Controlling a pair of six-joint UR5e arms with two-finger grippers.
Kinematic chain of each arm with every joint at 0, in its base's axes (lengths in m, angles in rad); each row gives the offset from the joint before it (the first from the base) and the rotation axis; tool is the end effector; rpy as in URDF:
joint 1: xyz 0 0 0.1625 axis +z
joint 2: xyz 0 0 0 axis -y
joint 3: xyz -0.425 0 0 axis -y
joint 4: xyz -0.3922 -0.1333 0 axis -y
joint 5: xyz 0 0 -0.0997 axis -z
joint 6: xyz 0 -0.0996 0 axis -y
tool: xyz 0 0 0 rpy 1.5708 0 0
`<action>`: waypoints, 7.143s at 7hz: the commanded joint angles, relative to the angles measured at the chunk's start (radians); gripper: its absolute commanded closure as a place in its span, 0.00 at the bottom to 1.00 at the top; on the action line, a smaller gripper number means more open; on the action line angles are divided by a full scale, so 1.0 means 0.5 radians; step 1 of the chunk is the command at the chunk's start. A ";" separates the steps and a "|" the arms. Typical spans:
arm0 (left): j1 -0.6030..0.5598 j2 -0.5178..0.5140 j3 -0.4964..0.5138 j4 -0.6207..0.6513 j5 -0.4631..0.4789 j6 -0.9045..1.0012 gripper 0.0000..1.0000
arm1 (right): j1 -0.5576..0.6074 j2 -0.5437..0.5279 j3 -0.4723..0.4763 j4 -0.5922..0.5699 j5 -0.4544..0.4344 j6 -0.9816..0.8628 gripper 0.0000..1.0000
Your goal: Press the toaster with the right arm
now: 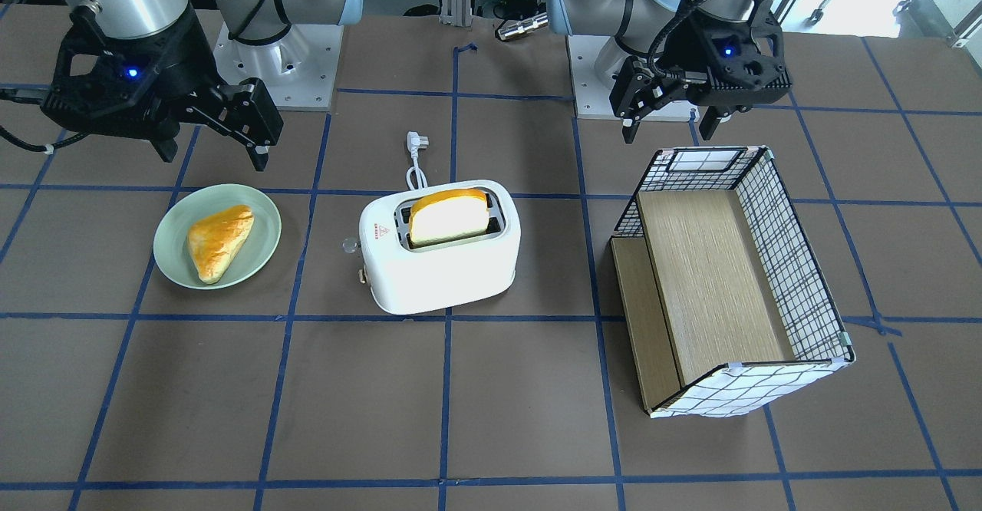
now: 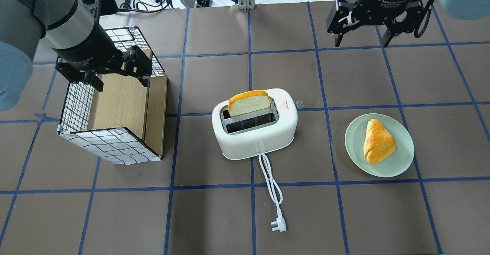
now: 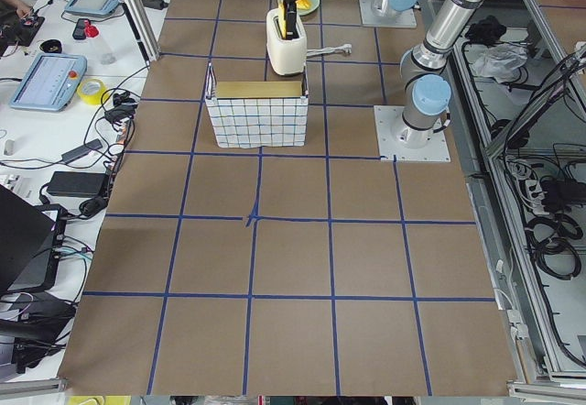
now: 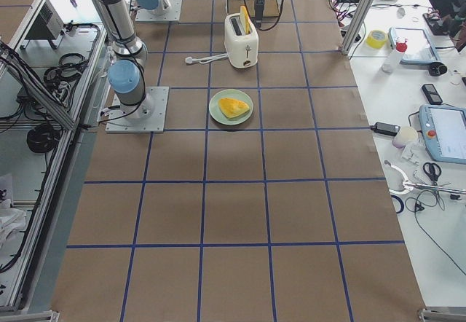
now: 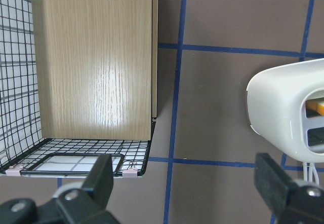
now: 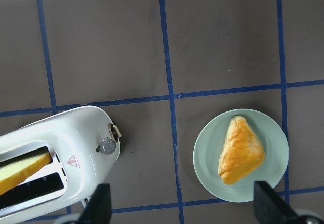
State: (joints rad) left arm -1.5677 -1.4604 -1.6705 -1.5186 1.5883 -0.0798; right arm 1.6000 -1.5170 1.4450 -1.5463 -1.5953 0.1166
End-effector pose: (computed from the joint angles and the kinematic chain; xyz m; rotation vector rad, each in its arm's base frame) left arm -0.1302 -0.4515 0.4960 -0.1303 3.1222 -0.0993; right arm 0.1459 -0.5143 0.5204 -0.1372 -3.1167 0.0767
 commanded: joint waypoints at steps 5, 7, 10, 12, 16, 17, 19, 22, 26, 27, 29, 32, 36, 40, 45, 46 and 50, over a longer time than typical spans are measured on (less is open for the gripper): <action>0.000 0.000 0.000 0.000 -0.001 0.000 0.00 | 0.003 0.000 0.000 -0.009 0.000 0.000 0.00; 0.000 0.000 0.000 0.000 0.002 0.000 0.00 | 0.000 0.003 0.000 -0.009 0.000 0.000 0.00; 0.000 0.000 0.000 0.000 -0.001 0.000 0.00 | 0.003 0.003 -0.003 -0.009 0.003 0.000 0.00; 0.000 0.000 0.000 0.000 -0.001 0.000 0.00 | 0.003 0.003 -0.003 -0.009 0.003 0.000 0.06; 0.000 0.000 0.000 0.000 -0.001 0.000 0.00 | -0.088 0.064 0.009 0.022 0.495 -0.049 1.00; 0.000 0.000 0.000 0.000 0.002 0.000 0.00 | -0.171 0.092 0.055 0.046 0.691 -0.164 1.00; 0.000 0.000 0.000 0.000 -0.001 0.000 0.00 | -0.306 0.107 0.315 0.016 1.075 -0.407 1.00; 0.000 0.000 0.000 0.000 -0.001 0.000 0.00 | -0.396 0.119 0.612 -0.159 1.441 -0.683 1.00; 0.000 0.000 0.000 0.000 -0.001 0.000 0.00 | -0.411 0.165 0.966 -0.662 1.543 -0.712 1.00; 0.000 0.000 0.000 0.000 -0.001 0.000 0.00 | -0.411 0.202 1.012 -0.763 1.543 -0.712 1.00; 0.000 0.000 0.000 0.000 -0.001 0.000 0.00 | -0.411 0.263 1.077 -0.920 1.543 -0.712 1.00; 0.000 0.000 0.000 0.000 -0.001 0.000 0.00 | -0.411 0.331 1.092 -0.997 1.540 -0.739 1.00; 0.000 0.000 0.000 0.000 -0.001 0.000 0.00 | -0.411 0.368 1.172 -1.144 1.531 -0.742 1.00; 0.000 0.000 0.000 0.000 -0.001 0.000 0.00 | -0.399 0.252 1.062 -1.129 1.327 -0.309 1.00; 0.000 0.000 0.000 0.000 0.002 0.000 0.00 | -0.237 -0.009 0.306 -0.205 0.518 -0.190 1.00; 0.000 0.000 0.000 0.000 0.002 0.000 0.00 | -0.179 -0.006 0.131 -0.023 0.345 -0.187 1.00; 0.000 0.000 0.000 0.000 -0.001 0.000 0.00 | -0.095 0.015 -0.040 0.080 0.086 -0.058 0.66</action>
State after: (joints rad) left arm -1.5677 -1.4604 -1.6705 -1.5186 1.5889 -0.0798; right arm 1.5453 -1.5162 1.4314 -1.4993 -1.5312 0.0837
